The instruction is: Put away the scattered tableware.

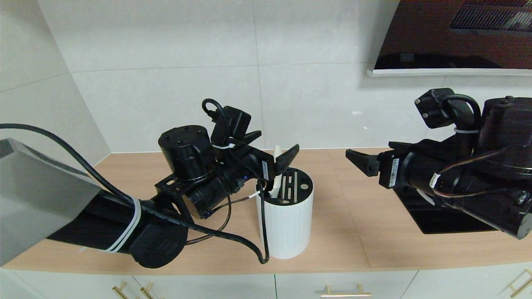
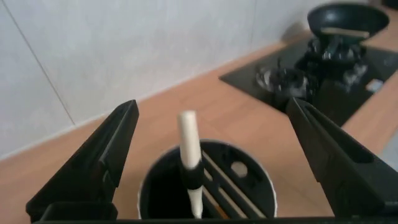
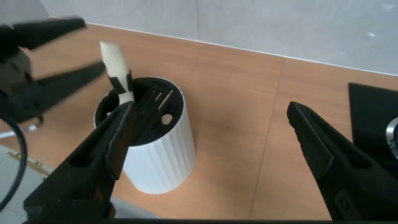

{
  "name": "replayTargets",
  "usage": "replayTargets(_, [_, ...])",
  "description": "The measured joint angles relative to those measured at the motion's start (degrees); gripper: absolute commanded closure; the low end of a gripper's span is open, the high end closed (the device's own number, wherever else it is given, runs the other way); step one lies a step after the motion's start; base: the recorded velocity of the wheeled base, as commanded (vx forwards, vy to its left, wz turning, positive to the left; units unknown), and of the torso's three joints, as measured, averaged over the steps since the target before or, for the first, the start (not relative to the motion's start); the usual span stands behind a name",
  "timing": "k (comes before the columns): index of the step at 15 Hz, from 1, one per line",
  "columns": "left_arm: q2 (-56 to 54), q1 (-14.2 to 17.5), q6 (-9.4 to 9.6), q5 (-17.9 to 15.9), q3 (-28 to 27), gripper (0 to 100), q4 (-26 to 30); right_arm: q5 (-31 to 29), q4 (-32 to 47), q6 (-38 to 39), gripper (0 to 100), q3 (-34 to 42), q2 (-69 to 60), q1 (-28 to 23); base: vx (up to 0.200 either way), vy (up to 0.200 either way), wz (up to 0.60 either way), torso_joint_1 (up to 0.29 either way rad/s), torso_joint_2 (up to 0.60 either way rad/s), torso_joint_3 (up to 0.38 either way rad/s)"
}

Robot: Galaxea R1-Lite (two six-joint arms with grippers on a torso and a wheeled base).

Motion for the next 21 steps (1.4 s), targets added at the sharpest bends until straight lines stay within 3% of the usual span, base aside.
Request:
replayTargets(3, [-3.5,0.0,-2.06,6.9,2.5,0,-6.7,-1.3,-0.1,0.2,0,0.4,-3.0,-4.8,0.000,0.000,0.00,0.000,0.00,0.000])
replayTargets(7, [-10.4,0.8,-2.39,16.6,8.2,0,-8.2,-1.3,0.1,0.3,0,6.1,-12.2,-10.0,0.000,0.000,0.00,0.000,0.00,0.000])
replayTargets(10, [-20.3,4.1,-2.30,18.1,15.6,0,-8.1,-1.2,2.0,0.1,0,11.2,-24.5,-11.6,0.000,0.000,0.00,0.000,0.00,0.000])
replayTargets(12, [-29.5,7.2,-2.19,18.5,22.0,0,-5.2,-1.1,7.3,0.1,0,14.5,-34.0,-13.7,0.000,0.000,0.00,0.000,0.00,0.000])
replayTargets(14, [-40.2,9.5,-2.13,18.6,27.8,0,1.9,-1.1,14.4,0.1,0,18.0,-43.7,-16.4,0.000,0.000,0.00,0.000,0.00,0.000])
replayTargets(16, [-51.3,12.0,-2.22,18.4,31.6,0,13.5,-1.1,20.7,0.1,0,21.1,-52.0,-19.3,0.000,0.000,0.00,0.000,0.00,0.000])
replayTargets(18, [-63.6,16.3,-2.88,16.8,34.1,0,26.6,-1.1,26.0,-0.2,0,23.5,-60.1,-23.9,0.000,0.000,0.00,0.000,0.00,0.000])
replayTargets(21, [-80.0,23.6,-4.25,13.0,36.5,0,41.2,-1.0,32.4,-0.4,0,25.1,-70.6,-29.1,0.000,0.000,0.00,0.000,0.00,0.000])
